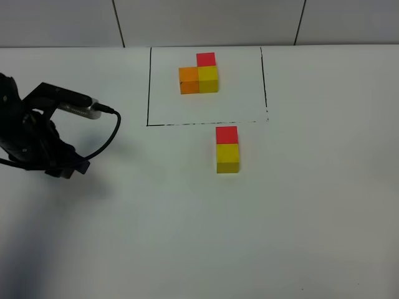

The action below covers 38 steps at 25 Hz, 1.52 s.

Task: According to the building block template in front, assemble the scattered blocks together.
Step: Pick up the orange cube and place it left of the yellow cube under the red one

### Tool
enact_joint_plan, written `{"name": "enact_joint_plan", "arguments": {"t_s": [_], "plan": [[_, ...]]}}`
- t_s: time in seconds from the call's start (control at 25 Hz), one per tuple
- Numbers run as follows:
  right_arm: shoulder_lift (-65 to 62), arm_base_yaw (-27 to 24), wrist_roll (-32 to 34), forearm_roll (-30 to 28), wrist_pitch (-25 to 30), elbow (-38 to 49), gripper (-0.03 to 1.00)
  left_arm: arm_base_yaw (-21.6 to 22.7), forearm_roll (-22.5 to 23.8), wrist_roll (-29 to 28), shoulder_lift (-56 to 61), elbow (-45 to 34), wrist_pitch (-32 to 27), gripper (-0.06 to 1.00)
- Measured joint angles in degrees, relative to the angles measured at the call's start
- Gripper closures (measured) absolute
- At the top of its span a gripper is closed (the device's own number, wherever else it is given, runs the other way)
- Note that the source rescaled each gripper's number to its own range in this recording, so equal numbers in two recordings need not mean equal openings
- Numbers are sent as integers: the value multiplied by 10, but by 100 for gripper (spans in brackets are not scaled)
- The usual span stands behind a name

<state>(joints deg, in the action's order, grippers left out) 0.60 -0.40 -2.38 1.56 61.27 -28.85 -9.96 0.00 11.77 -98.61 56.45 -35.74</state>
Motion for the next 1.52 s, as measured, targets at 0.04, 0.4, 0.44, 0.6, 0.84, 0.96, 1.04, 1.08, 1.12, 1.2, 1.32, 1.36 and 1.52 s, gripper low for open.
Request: {"name": "enact_joint_plan", "arguments": {"t_s": [0.04,0.4,0.44,0.6,0.84,0.96,1.04,1.08,1.12,1.2,1.32,1.36,1.52], "plan": [[0,0,0,0,0,0,26,-7,0,31,0,12,-3,94],[0,0,0,0,0,0,26,-97,0,257,-73,144,-73,94],[0,0,0,0,0,0,26,-107,0,292,-92,161,-82,94],[0,0,0,0,0,0,26,-154,0,395,-160,224,-118,94],[0,0,0,0,0,0,26,-204,0,432,-240,326,-144,94],[0,0,0,0,0,0,26,-224,0,455,-270,369,-163,94],[0,0,0,0,0,0,26,-233,0,461,-287,392,-171,94],[0,0,0,0,0,0,26,-238,0,463,-295,404,-175,94],[0,0,0,0,0,0,26,-241,0,464,-301,413,-180,94],[0,0,0,0,0,0,26,-247,0,465,-312,430,-187,94],[0,0,0,0,0,0,26,-256,0,466,-320,439,-186,94],[0,0,0,0,0,0,26,-259,0,466,-320,439,-186,94],[0,0,0,0,0,0,26,-269,-6,466,-320,439,-186,94]]}}
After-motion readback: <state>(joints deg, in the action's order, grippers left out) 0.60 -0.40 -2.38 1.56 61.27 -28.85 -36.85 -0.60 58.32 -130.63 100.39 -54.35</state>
